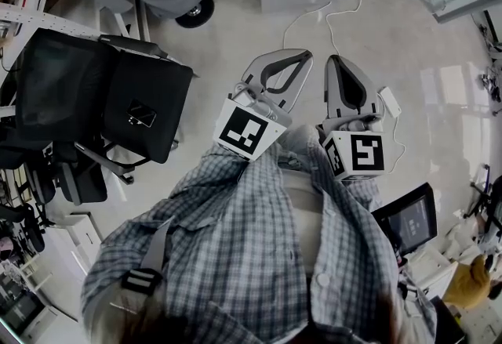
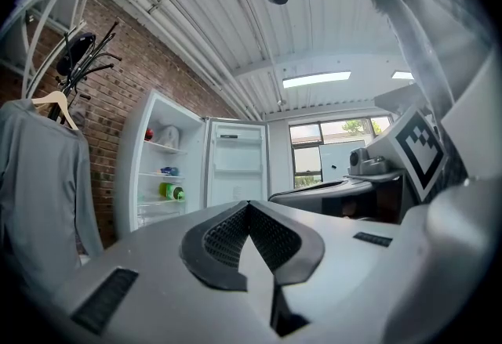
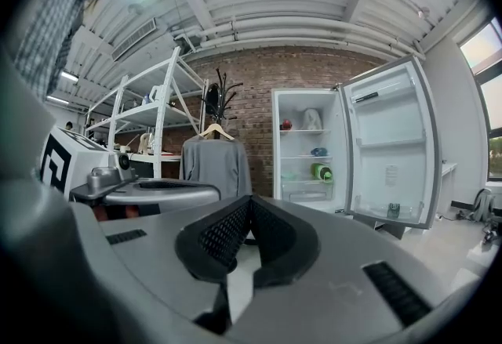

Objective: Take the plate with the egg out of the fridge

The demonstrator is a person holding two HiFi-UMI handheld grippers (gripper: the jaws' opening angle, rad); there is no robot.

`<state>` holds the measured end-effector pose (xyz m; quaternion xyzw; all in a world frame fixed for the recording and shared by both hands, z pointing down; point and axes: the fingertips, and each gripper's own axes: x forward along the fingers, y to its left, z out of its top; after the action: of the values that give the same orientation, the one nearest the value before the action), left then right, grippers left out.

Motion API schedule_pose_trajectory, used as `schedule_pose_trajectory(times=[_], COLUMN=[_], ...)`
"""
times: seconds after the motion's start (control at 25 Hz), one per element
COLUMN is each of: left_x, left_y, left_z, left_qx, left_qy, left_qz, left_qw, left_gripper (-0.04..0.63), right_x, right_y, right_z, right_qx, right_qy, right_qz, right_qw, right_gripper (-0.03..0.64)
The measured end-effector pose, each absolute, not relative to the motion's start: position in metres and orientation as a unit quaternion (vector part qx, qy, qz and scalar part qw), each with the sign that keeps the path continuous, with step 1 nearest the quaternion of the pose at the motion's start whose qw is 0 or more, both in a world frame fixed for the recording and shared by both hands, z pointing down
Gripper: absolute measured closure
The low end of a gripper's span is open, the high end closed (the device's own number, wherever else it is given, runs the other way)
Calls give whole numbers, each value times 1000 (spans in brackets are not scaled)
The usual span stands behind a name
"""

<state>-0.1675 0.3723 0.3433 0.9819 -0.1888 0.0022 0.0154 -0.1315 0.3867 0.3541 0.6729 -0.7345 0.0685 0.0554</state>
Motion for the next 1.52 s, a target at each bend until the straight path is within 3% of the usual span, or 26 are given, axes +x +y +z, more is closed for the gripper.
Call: schedule_pose_trajectory(times=[0.64, 1.52], left_x=[-180, -46], left_y=[360, 209], left_z=[343, 342], left_qx=[977, 968], left_qy=[-213, -251], left_qz=[4, 8], left_qw=[1, 4], left_gripper=[588, 588], right_x=[-125, 7], right_y=[376, 219], right_z=[353, 349], right_qx=[679, 642], right_qy=[-730, -764], right_qz=[67, 57], right_qw=[42, 33], right_gripper=[611, 611])
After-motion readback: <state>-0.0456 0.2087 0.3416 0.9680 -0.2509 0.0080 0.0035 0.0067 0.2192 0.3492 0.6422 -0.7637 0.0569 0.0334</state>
